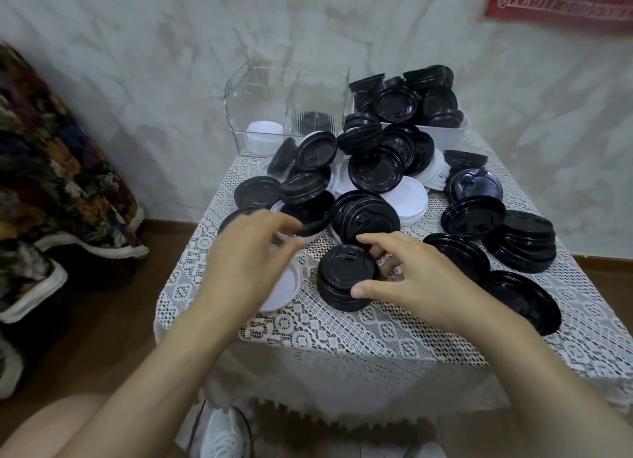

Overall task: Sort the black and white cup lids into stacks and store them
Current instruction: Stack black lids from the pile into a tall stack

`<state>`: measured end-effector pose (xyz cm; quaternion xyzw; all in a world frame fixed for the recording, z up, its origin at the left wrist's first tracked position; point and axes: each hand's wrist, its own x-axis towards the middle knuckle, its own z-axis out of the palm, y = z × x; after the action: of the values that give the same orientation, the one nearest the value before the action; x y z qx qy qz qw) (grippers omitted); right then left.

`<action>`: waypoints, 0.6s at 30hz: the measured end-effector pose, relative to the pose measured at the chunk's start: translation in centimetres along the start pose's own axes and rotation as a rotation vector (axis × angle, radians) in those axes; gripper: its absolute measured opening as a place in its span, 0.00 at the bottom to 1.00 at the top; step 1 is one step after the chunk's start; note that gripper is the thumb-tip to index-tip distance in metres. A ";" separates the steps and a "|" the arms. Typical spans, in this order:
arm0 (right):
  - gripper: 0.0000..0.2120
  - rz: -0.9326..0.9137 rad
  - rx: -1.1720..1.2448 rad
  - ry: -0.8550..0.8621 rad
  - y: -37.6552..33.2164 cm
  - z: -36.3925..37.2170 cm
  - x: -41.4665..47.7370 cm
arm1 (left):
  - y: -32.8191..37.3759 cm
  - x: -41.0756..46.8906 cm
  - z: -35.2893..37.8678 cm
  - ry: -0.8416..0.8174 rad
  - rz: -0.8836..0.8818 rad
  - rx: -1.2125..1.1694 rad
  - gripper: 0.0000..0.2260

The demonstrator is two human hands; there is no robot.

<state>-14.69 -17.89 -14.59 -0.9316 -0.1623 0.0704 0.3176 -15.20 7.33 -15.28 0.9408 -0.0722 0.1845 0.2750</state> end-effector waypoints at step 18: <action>0.17 -0.085 0.193 0.245 -0.8 -0.3 -0.2 | 3.0 -0.9 -2.1 -0.008 -0.137 -0.673 0.09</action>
<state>-15.00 -17.52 -13.87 -0.8906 -0.1541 -0.0417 0.4258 -17.40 6.04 -12.50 0.8006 -0.0668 0.1278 0.5815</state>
